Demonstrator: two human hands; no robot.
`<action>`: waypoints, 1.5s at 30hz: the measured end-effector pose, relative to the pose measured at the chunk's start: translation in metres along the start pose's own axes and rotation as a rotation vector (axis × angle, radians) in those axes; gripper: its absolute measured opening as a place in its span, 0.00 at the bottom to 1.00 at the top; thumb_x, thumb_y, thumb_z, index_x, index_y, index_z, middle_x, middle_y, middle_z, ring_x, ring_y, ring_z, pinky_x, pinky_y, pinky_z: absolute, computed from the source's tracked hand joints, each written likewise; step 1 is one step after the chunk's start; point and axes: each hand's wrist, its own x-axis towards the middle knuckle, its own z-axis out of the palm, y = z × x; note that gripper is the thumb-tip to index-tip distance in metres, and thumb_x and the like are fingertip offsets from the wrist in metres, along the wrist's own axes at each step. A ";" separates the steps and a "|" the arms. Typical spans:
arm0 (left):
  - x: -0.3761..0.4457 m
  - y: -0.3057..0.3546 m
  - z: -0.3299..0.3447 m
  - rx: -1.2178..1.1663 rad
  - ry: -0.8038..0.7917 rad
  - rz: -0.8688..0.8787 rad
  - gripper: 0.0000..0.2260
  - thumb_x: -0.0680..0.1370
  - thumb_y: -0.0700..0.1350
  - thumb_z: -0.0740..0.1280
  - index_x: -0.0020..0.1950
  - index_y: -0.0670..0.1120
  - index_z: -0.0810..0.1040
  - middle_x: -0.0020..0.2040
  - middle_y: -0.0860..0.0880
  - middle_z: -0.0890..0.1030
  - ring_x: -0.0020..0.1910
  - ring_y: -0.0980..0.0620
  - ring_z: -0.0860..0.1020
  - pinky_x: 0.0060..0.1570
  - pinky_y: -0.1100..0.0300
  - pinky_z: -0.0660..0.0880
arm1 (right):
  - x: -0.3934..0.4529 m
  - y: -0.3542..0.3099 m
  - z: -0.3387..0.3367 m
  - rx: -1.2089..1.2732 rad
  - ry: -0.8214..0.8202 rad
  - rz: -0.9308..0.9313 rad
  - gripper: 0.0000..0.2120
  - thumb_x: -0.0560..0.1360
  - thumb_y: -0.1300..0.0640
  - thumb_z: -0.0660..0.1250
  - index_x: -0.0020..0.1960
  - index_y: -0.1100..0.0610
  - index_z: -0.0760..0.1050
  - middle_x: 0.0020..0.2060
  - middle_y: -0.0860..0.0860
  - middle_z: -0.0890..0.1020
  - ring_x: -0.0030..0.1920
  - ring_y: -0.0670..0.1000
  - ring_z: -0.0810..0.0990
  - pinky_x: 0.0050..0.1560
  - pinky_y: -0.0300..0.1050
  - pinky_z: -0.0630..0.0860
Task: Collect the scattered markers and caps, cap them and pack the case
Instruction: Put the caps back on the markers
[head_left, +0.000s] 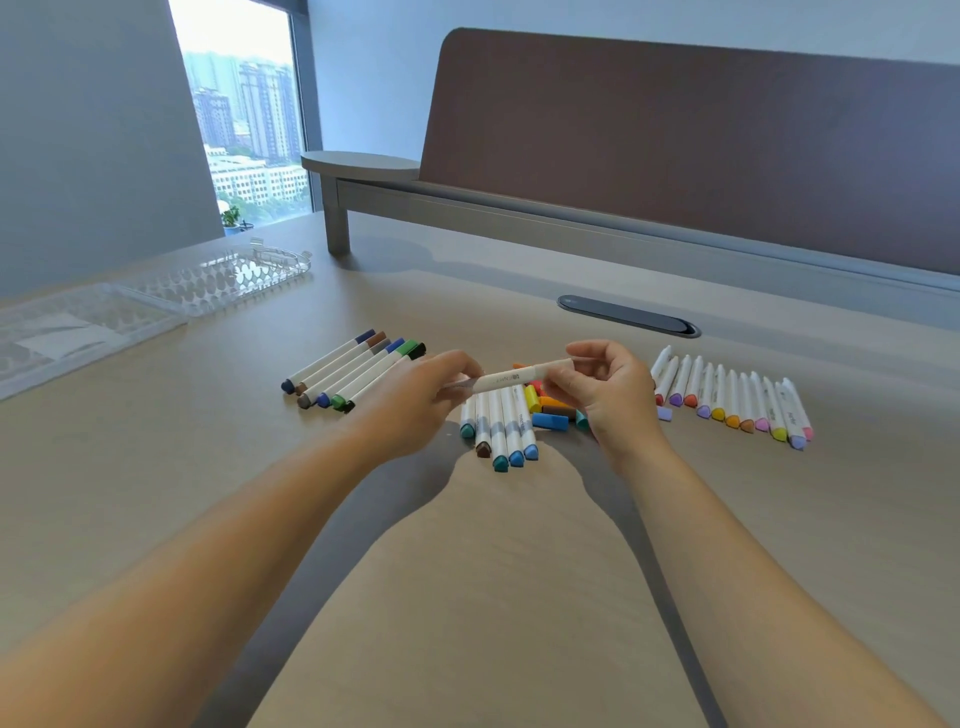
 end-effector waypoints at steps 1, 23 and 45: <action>0.000 0.001 0.000 -0.013 -0.007 -0.008 0.11 0.80 0.42 0.58 0.62 0.46 0.72 0.57 0.47 0.77 0.50 0.54 0.72 0.52 0.61 0.70 | 0.002 0.000 0.002 0.020 0.033 0.018 0.07 0.75 0.65 0.64 0.51 0.60 0.69 0.47 0.54 0.76 0.46 0.52 0.79 0.38 0.33 0.79; 0.021 -0.028 0.012 0.302 0.272 -0.161 0.12 0.80 0.47 0.57 0.53 0.41 0.75 0.47 0.43 0.79 0.43 0.46 0.75 0.44 0.55 0.71 | 0.036 0.011 0.028 -0.436 -0.003 -0.092 0.16 0.79 0.63 0.56 0.66 0.60 0.70 0.63 0.54 0.76 0.56 0.45 0.72 0.55 0.37 0.69; 0.045 0.004 0.035 0.322 -0.008 -0.318 0.10 0.79 0.44 0.59 0.54 0.40 0.75 0.42 0.46 0.72 0.39 0.52 0.71 0.35 0.63 0.68 | 0.014 0.019 -0.037 -0.711 0.066 -0.034 0.13 0.79 0.60 0.59 0.61 0.62 0.73 0.58 0.57 0.78 0.50 0.47 0.71 0.50 0.38 0.70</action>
